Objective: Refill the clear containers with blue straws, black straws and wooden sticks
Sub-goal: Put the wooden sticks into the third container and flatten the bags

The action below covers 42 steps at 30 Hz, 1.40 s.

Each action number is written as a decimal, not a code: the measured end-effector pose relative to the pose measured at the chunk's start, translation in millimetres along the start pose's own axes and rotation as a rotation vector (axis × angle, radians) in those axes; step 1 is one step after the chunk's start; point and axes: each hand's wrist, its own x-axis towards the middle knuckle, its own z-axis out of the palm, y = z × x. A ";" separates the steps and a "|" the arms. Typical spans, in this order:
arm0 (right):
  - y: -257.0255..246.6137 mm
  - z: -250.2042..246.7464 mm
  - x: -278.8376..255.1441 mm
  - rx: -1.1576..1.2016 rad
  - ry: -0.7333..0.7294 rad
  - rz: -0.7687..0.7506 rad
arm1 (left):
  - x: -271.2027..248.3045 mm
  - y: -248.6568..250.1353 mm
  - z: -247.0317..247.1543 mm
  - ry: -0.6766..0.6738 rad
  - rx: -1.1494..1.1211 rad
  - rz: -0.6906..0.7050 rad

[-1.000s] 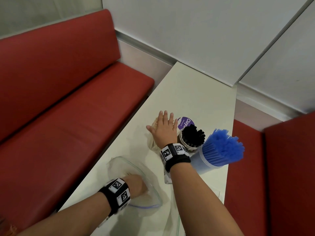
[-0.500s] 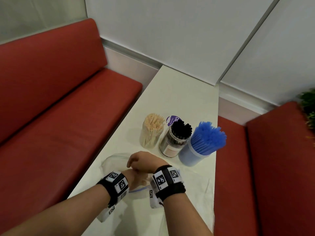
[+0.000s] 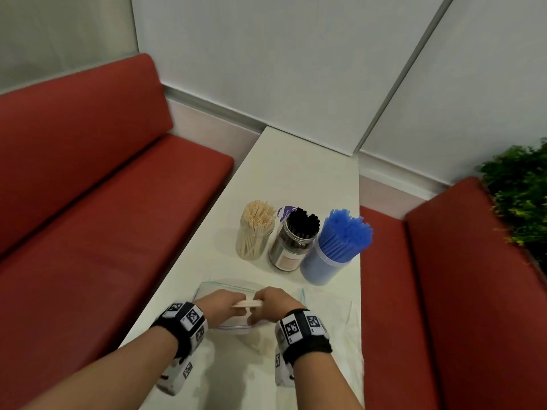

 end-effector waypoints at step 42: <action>-57.7 -74.0 -46.6 1.441 0.544 -0.668 | -6.9 43.5 -62.3 -0.300 -1.679 0.215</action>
